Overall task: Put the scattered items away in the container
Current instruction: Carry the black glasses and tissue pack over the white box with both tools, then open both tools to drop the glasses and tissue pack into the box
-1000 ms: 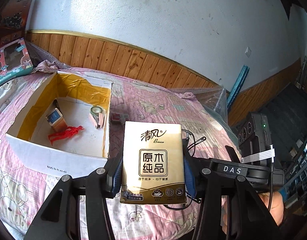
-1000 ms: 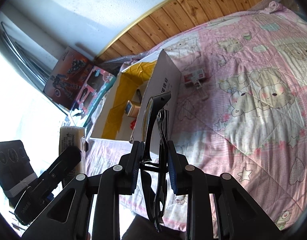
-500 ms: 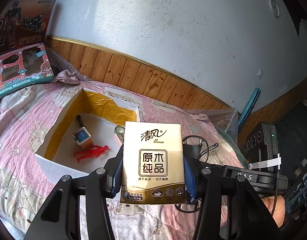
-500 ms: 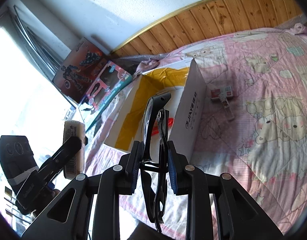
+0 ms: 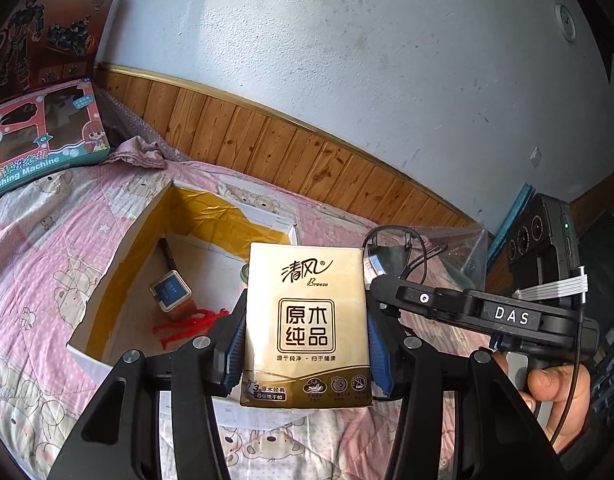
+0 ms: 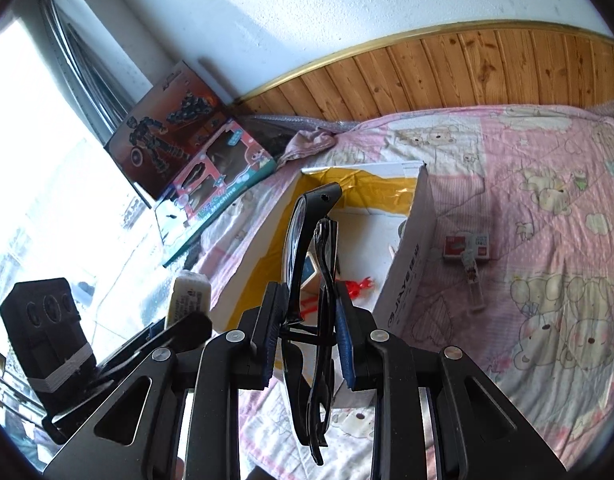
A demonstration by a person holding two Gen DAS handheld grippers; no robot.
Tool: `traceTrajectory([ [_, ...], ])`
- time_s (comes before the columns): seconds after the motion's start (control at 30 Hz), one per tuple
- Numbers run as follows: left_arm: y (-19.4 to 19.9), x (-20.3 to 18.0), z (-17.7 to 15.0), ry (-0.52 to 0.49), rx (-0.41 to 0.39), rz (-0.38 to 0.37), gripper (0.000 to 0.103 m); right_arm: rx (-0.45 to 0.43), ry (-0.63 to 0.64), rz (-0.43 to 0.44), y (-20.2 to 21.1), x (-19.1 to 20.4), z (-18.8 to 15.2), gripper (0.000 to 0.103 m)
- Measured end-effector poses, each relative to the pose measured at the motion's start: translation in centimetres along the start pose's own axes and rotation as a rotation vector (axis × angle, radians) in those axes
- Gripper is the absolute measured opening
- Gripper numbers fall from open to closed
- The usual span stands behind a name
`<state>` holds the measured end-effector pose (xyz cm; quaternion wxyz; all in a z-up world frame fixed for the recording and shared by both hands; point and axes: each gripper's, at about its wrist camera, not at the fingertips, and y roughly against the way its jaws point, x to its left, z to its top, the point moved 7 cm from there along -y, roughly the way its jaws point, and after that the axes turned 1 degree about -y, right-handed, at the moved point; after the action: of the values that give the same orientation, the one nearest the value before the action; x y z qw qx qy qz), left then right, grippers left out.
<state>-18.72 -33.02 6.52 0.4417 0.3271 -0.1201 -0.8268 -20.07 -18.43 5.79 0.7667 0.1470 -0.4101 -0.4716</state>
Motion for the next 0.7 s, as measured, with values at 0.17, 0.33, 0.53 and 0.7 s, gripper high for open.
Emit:
traceTrajectory([
  [0.17,-1.9,0.2,-0.4,0.004,0.041,-0.007,0.051,0.004,0.048,-0.022,-1.4,0.0,2.1,0.026],
  [0.33,-3.5,0.4,-0.6,-0.002,0.071,-0.006,0.051,0.015,0.095,-0.04,-3.0,0.2,4.2,0.026],
  [0.53,-5.0,0.6,-1.1,-0.005,0.106,-0.013,0.051,0.037,0.147,-0.061,-5.4,0.3,6.0,0.026],
  [0.7,-6.5,0.7,-1.7,-0.012,0.151,-0.013,0.051,0.053,0.196,-0.072,-7.3,0.6,7.3,0.026],
])
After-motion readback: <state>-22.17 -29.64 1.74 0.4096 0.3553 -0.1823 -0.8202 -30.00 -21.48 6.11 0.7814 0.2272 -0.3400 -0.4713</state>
